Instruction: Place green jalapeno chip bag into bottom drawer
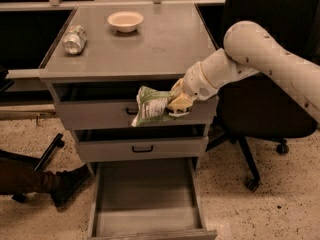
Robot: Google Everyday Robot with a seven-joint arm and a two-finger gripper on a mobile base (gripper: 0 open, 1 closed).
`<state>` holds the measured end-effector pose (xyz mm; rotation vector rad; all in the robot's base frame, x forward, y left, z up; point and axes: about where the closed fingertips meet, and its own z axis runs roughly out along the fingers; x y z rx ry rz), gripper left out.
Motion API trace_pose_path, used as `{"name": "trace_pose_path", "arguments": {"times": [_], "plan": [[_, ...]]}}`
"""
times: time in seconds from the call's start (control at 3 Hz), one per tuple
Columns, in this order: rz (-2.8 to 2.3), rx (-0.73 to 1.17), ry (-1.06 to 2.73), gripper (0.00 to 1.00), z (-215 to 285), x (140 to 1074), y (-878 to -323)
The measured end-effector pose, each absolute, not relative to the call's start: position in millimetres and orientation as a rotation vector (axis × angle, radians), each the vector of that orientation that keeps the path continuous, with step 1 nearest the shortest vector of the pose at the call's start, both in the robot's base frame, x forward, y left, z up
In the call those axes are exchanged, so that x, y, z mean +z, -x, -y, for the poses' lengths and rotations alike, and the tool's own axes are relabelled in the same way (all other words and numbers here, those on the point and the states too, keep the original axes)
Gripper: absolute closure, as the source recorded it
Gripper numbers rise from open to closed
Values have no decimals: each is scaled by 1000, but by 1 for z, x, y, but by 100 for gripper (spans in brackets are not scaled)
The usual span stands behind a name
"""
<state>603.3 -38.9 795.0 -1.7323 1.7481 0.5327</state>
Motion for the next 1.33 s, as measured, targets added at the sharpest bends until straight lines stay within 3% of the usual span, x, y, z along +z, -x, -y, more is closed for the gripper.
{"name": "trace_pose_path", "arguments": {"times": [0.67, 1.33], "plan": [[-1728, 616, 1689, 100, 30, 751, -602], [-1702, 788, 1458, 100, 22, 572, -590]]}}
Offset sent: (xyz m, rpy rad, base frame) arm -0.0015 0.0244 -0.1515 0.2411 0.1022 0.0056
